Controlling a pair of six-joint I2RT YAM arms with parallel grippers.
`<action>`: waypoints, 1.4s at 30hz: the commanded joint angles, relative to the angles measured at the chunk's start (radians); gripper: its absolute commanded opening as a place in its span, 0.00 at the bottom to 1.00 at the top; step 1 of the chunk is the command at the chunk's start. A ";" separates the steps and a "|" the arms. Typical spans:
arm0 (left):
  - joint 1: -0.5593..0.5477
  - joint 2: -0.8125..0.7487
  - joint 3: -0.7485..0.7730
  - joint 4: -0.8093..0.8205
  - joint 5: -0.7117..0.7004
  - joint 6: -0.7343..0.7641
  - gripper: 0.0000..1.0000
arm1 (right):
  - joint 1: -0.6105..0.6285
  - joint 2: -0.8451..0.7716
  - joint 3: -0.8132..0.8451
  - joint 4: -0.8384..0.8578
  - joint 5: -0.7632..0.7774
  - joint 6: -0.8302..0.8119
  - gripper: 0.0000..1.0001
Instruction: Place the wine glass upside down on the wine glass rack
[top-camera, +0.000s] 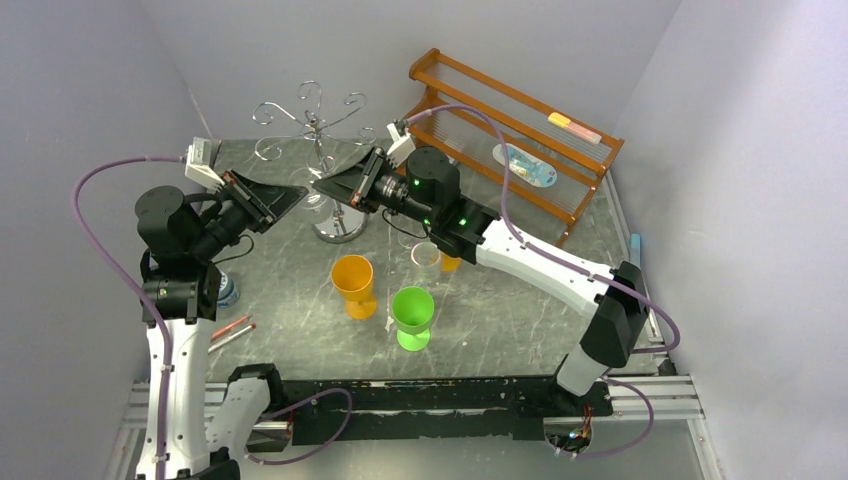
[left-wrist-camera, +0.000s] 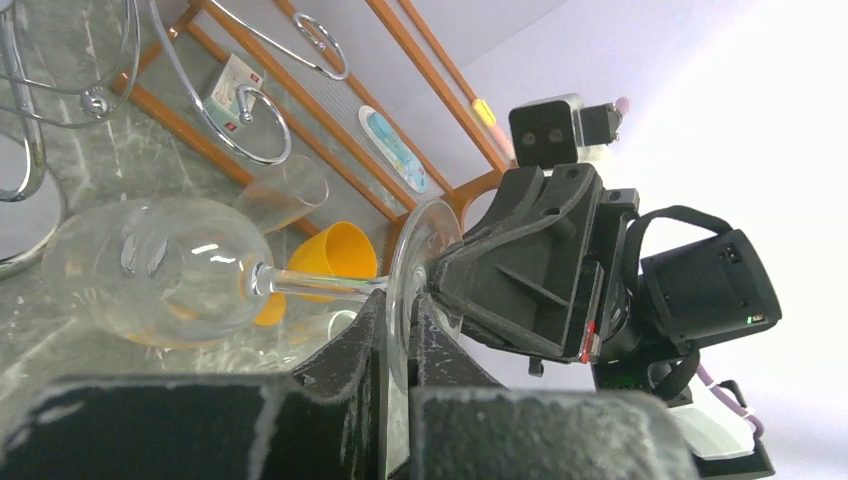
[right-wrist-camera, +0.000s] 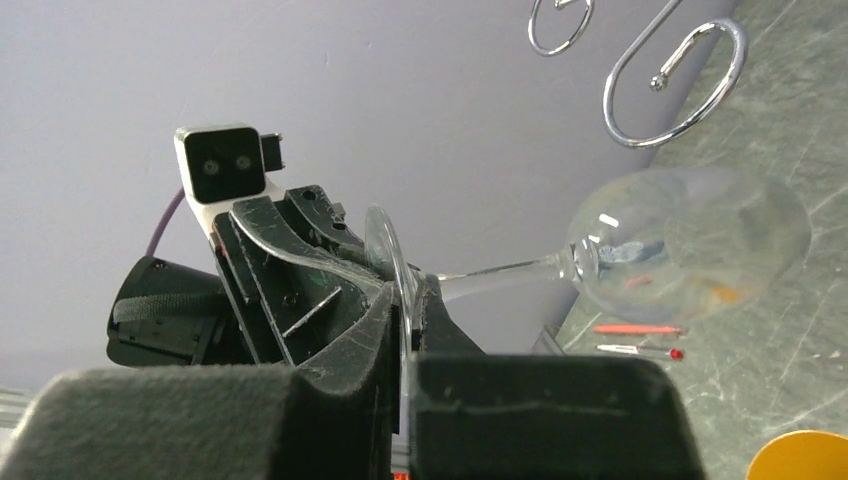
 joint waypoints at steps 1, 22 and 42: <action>-0.008 0.007 0.020 0.023 0.075 -0.015 0.05 | 0.003 -0.005 0.007 0.042 -0.017 -0.016 0.00; -0.008 0.212 0.202 -0.083 -0.266 -0.117 0.05 | -0.123 -0.353 -0.418 0.125 -0.130 -0.143 0.80; -0.007 0.355 0.229 0.039 -0.449 -0.210 0.05 | -0.123 -0.567 -0.530 -0.049 -0.025 -0.219 0.78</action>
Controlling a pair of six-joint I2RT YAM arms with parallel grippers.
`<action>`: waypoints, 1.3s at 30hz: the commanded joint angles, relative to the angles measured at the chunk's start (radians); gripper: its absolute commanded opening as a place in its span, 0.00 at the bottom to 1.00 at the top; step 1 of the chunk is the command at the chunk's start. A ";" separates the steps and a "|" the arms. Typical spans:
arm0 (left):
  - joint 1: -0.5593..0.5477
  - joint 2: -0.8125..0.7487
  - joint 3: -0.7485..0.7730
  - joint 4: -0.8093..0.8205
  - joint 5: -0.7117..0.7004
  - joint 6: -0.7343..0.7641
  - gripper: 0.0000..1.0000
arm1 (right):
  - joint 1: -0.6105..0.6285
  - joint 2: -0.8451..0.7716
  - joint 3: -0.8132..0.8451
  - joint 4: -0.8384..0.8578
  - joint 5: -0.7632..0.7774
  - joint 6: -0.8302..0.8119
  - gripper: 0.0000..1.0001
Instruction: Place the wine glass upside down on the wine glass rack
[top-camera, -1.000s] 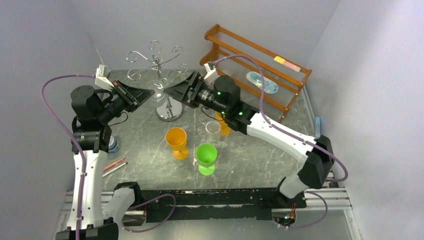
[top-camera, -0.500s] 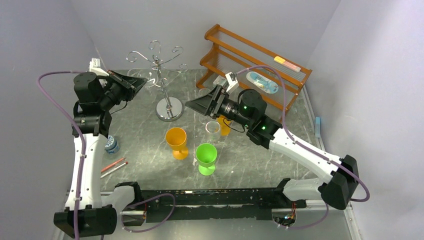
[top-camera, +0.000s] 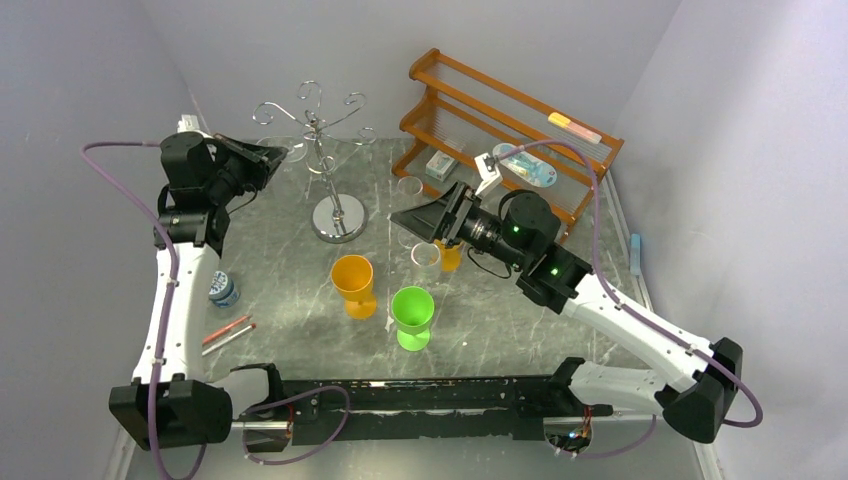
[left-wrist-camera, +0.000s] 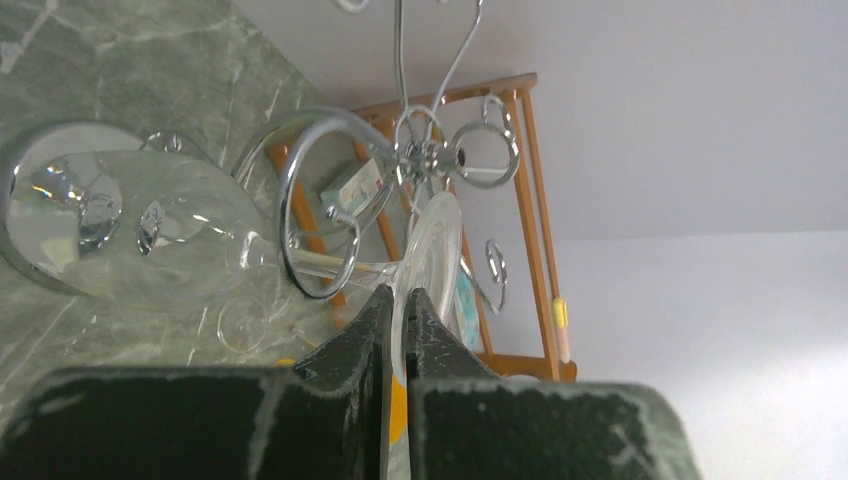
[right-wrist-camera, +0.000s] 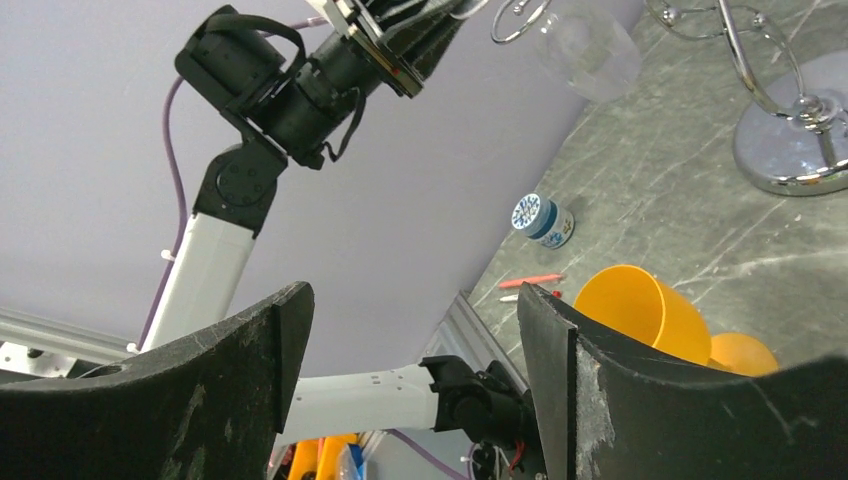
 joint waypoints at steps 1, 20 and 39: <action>-0.003 0.017 0.089 0.061 -0.069 -0.010 0.05 | -0.002 -0.023 -0.017 -0.046 0.029 -0.023 0.78; 0.005 0.020 0.096 0.053 -0.196 0.009 0.05 | -0.002 -0.058 -0.044 -0.090 0.060 -0.017 0.78; 0.011 -0.025 0.121 -0.083 -0.207 0.149 0.05 | -0.002 -0.027 -0.027 -0.144 0.099 -0.014 0.75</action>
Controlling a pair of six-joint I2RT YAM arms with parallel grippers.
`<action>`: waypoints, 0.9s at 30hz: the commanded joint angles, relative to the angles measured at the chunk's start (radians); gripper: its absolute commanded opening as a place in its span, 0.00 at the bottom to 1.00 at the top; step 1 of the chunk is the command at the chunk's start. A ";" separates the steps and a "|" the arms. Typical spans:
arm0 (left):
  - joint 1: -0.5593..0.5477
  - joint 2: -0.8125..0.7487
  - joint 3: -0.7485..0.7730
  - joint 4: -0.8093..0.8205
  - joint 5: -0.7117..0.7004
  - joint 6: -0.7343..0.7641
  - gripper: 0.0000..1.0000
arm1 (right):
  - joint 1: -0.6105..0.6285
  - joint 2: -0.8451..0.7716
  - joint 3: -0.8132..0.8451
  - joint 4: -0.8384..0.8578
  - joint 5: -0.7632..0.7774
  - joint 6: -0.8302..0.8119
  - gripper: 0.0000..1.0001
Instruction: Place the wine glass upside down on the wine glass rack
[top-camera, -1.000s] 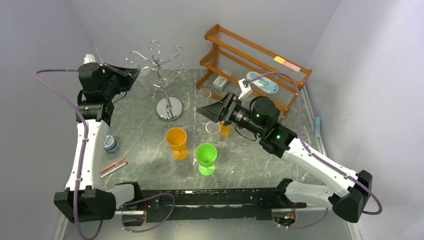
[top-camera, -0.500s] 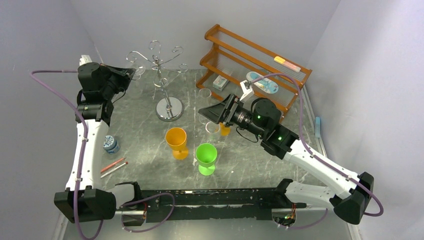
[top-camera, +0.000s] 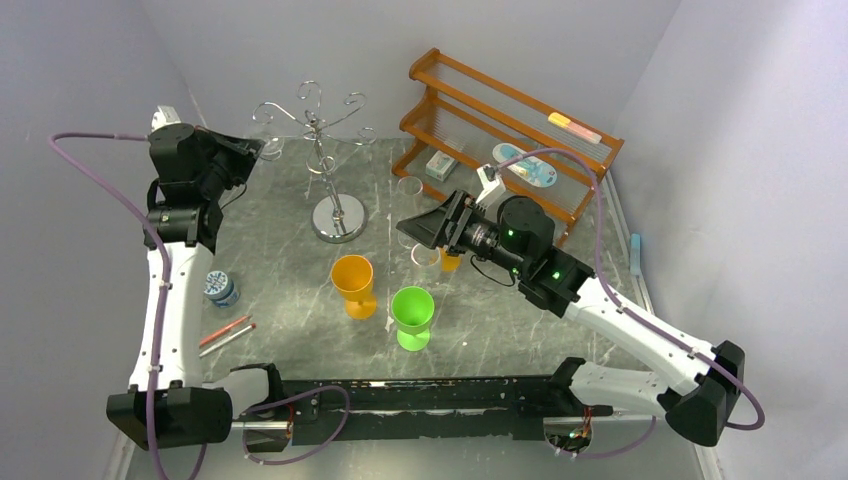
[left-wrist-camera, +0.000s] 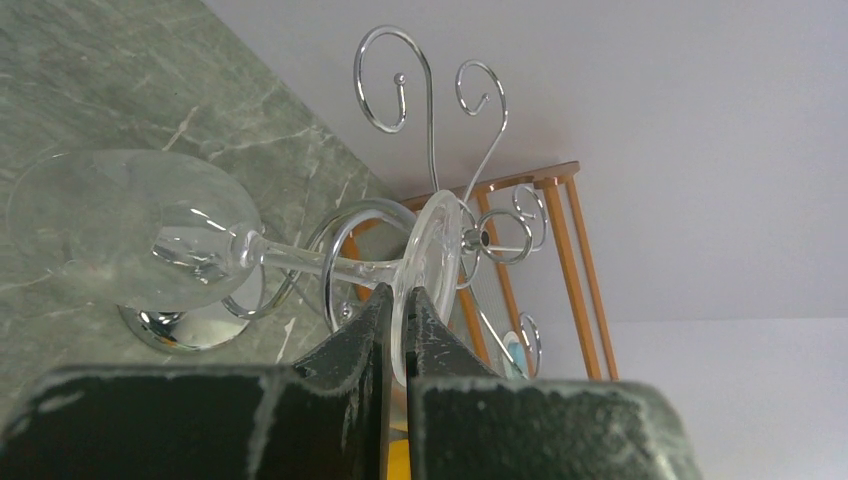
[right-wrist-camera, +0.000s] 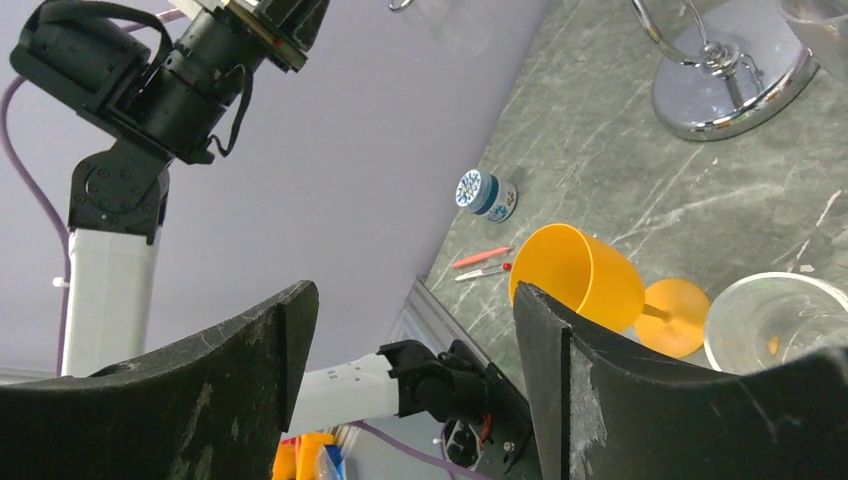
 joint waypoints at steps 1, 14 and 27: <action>0.006 -0.043 0.003 -0.002 0.033 0.045 0.05 | -0.002 0.006 0.012 -0.047 0.033 -0.011 0.75; 0.006 -0.026 -0.066 0.032 0.205 0.066 0.06 | -0.002 0.020 0.023 -0.086 0.062 -0.017 0.74; 0.011 -0.051 0.006 -0.135 0.153 0.230 0.53 | -0.007 0.029 0.076 -0.256 0.113 -0.087 0.74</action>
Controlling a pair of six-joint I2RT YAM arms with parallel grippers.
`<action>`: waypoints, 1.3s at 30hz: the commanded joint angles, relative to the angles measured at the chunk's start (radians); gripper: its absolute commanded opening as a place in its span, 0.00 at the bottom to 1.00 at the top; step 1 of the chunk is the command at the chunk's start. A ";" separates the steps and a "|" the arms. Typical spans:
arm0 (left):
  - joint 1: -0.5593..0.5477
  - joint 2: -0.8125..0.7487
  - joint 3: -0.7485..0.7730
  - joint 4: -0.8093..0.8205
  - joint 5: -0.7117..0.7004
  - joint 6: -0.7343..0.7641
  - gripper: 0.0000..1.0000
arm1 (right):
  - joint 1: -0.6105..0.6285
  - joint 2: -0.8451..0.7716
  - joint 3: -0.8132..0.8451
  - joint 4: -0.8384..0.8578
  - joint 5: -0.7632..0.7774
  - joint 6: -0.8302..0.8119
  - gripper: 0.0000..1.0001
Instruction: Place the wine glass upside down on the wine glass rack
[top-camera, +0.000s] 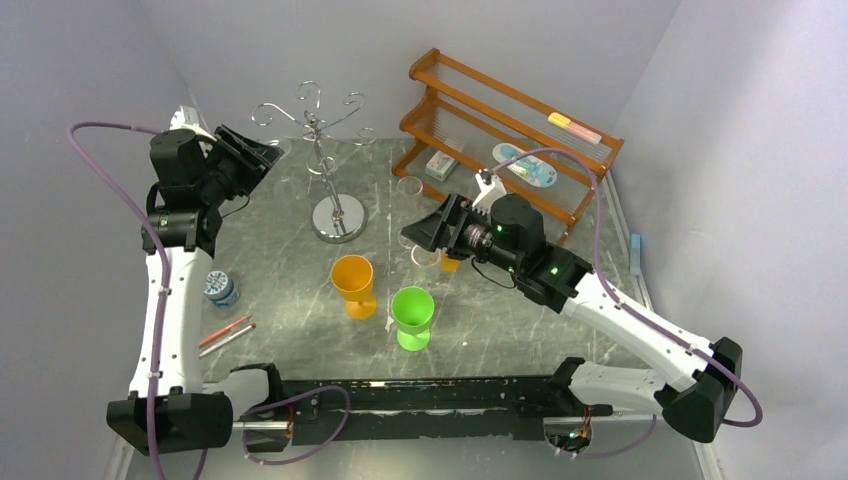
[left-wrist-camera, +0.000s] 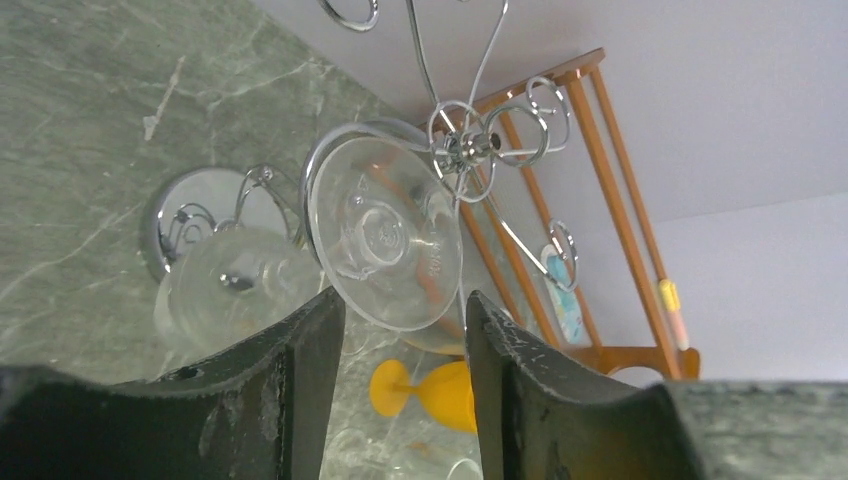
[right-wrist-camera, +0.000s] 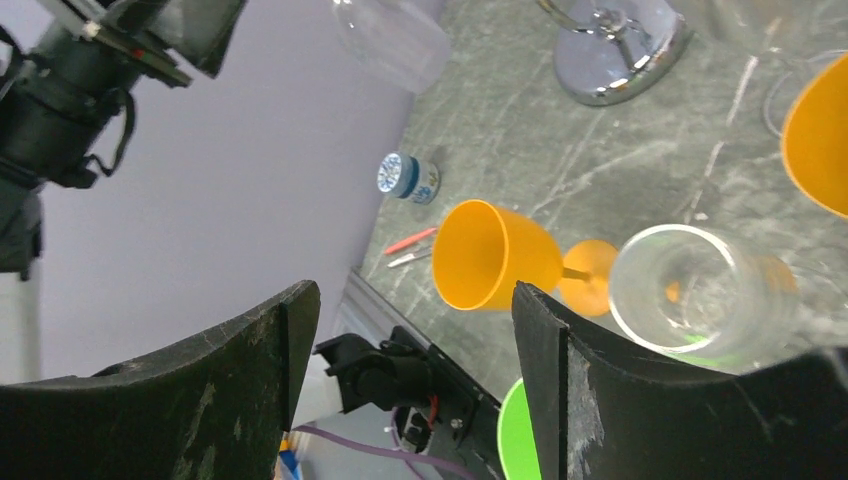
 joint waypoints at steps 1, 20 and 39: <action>0.005 -0.041 0.014 -0.077 -0.016 0.083 0.56 | -0.006 0.003 0.046 -0.107 0.044 -0.074 0.74; 0.005 -0.371 -0.139 -0.190 0.176 0.517 0.90 | 0.139 0.236 0.289 -0.409 0.194 -0.621 0.72; 0.005 -0.486 -0.118 -0.333 -0.225 0.363 0.84 | 0.457 0.710 0.611 -0.399 0.241 -0.676 0.46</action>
